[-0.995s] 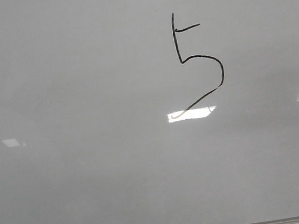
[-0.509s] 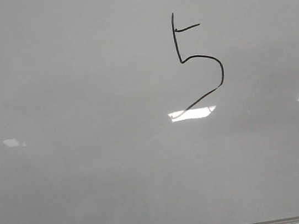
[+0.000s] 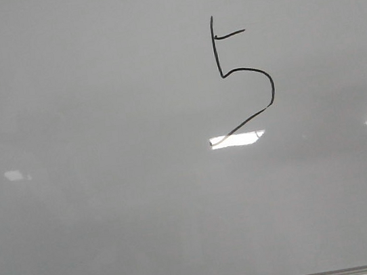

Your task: Write number 5 on whiteboard

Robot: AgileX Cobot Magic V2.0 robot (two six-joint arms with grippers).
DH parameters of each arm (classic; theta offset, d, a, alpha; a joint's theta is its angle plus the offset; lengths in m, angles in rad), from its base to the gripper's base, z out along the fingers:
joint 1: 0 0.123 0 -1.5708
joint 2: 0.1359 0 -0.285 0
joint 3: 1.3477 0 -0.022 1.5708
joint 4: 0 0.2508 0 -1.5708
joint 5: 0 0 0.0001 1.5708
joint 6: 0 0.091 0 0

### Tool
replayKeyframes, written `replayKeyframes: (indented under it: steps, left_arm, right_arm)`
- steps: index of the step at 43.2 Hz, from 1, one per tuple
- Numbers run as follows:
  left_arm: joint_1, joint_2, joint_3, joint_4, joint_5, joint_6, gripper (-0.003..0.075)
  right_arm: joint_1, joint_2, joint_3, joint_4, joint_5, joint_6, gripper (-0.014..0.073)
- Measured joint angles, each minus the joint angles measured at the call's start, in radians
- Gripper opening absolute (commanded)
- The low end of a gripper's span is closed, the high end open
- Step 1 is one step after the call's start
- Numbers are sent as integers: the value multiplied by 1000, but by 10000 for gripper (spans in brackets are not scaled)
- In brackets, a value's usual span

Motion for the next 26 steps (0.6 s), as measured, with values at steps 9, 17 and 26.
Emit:
replayKeyframes:
  steps: [9, 17, 26]
  left_arm:
    - [-48, -154, 219, 80, -91, -88, -20]
    - [-33, -324, 398, 99, -93, -150, -20]
    - [-15, -353, 481, 102, -105, -154, -20]
  right_arm:
    - [0, 0, 0, 0, 0, 0, -60]
    - [0, 0, 0, 0, 0, 0, -60]
    - [0, 0, 0, 1, 0, 0, -60]
